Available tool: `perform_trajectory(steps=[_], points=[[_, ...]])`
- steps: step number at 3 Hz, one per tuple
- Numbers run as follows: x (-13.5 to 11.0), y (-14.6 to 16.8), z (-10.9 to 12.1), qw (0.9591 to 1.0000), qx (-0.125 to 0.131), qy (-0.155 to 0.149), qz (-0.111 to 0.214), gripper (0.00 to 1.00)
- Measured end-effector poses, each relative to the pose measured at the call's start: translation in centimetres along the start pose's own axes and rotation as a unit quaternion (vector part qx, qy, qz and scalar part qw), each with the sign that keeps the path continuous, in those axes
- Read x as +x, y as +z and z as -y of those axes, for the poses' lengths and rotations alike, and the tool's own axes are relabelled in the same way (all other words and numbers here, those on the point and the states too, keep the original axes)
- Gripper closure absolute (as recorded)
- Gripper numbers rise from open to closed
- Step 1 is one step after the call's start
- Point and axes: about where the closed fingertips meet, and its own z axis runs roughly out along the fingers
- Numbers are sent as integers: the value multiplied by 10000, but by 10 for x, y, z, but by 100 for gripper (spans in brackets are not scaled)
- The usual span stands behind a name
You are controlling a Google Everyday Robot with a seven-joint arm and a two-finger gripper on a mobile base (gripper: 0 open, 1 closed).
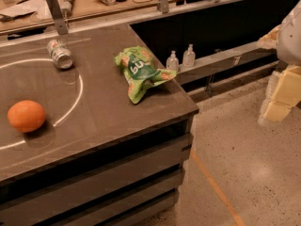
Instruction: Move green rice chip bag near 7up can
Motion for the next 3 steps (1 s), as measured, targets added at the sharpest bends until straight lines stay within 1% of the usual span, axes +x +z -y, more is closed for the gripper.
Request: perform_trajectory(steps=[1, 2, 3], points=[[-3, -1, 1, 10000, 27, -15, 64, 0], [-56, 3, 37, 9962, 144, -262, 824, 0], [-110, 7, 71, 9897, 193, -392, 1363, 0]])
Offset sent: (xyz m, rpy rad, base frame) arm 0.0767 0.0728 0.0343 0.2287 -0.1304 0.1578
